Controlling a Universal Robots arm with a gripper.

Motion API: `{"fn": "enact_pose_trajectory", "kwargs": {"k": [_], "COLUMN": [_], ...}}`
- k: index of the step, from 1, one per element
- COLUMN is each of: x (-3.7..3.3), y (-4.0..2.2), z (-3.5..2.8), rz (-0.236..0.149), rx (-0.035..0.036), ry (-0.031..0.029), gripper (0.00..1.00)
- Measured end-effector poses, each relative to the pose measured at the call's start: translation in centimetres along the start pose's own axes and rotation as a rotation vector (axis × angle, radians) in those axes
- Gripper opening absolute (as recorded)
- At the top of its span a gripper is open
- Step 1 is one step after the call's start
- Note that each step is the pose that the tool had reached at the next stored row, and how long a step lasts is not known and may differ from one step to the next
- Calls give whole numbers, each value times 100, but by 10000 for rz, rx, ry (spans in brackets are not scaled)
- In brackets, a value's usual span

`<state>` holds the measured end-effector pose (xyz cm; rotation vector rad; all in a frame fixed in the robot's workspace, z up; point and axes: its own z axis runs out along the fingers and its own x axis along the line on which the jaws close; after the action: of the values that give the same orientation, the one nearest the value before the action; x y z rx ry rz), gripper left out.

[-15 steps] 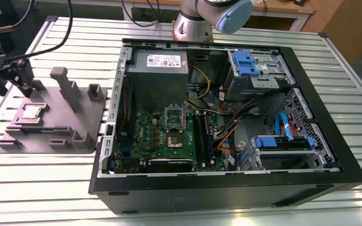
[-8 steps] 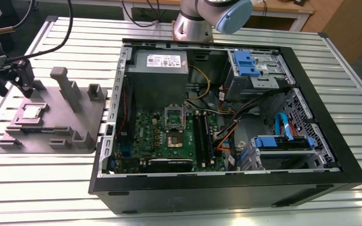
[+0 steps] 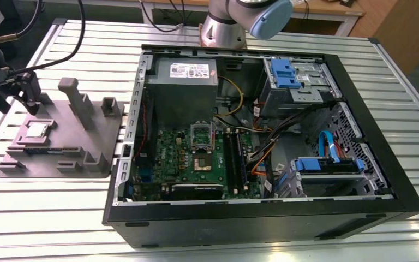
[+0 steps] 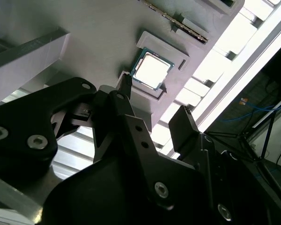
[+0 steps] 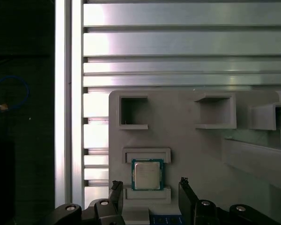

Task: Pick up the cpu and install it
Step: 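Pick up the cpu and move it towards the insertion slot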

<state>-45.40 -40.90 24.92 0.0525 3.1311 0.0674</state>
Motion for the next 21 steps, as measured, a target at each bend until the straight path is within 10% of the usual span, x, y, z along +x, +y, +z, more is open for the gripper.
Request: {"fn": "enact_pose_trajectory", "kwargs": {"k": [21], "x": [3], "y": [-1], "z": [10], "rz": [4], "rx": [-2], "ry": [-3], "gripper": [59]}}
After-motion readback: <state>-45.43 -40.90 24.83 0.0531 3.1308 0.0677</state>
